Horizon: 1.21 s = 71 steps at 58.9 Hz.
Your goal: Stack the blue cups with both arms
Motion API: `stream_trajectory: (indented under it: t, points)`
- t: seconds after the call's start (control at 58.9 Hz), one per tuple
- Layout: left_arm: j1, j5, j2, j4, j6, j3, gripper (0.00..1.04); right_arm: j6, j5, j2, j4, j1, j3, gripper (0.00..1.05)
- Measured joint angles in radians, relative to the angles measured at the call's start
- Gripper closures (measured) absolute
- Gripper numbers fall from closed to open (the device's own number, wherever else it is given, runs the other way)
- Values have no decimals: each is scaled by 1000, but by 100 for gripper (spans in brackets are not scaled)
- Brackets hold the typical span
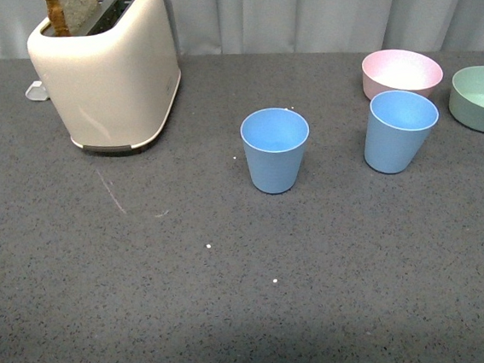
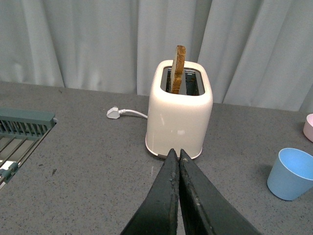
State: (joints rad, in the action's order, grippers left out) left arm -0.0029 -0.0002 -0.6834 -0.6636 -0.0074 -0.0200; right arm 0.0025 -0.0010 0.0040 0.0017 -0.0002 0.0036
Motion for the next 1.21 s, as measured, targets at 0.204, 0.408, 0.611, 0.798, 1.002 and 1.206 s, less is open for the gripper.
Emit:
stream_trajectory:
  t: [0.204, 0.408, 0.611, 0.798, 1.002, 1.206]
  points:
    - [0, 0, 143, 130, 0, 1, 101, 0, 0, 0, 0, 0, 0, 10]
    - [0, 0, 267, 247, 0, 1, 101, 0, 0, 0, 0, 0, 0, 10]
    - [0, 0, 379, 355, 0, 1, 101, 0, 0, 0, 0, 0, 0, 10]
    - [0, 0, 443, 418, 0, 1, 101, 0, 0, 0, 0, 0, 0, 10]
    - [0, 0, 497, 473, 0, 1, 101, 0, 0, 0, 0, 0, 0, 10]
    - [0, 0, 676, 658, 0, 1, 101, 0, 0, 0, 0, 0, 0, 10]
